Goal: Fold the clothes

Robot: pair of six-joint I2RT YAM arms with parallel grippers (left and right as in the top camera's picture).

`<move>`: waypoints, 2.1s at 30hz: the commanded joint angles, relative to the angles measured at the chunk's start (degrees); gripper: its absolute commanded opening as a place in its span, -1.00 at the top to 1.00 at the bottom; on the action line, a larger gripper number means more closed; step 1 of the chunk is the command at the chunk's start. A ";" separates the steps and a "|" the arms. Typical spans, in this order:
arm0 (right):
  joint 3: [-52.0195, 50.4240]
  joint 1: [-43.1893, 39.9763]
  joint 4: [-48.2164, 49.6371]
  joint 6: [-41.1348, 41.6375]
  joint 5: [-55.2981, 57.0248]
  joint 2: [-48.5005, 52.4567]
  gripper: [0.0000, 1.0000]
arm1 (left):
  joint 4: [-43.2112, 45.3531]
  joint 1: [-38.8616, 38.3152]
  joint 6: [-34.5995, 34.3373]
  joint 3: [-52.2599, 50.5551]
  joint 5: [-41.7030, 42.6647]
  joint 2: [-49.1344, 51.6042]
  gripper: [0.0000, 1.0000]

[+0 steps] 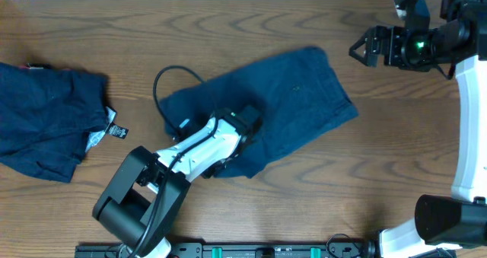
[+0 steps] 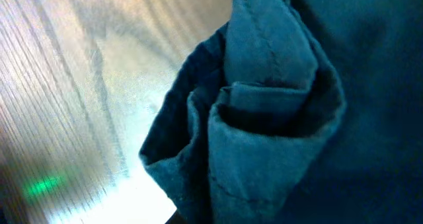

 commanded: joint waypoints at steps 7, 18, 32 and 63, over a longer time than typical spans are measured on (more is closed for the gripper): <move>0.35 2.99 0.68 -0.83 -0.15 0.09 -0.98 | 4.37 0.09 0.87 -2.56 0.68 -3.78 -0.94; 0.33 3.08 1.36 -0.83 0.46 0.46 -0.98 | 4.92 0.70 5.42 -1.20 -3.17 -17.27 -0.89; 0.24 2.84 1.66 -0.46 5.22 15.06 -0.99 | 7.58 0.74 11.23 -1.20 -4.74 -25.20 -0.89; 0.24 -1.29 3.85 -19.89 -13.11 47.91 -0.99 | 7.52 0.72 17.22 -1.22 -3.17 -25.18 -0.91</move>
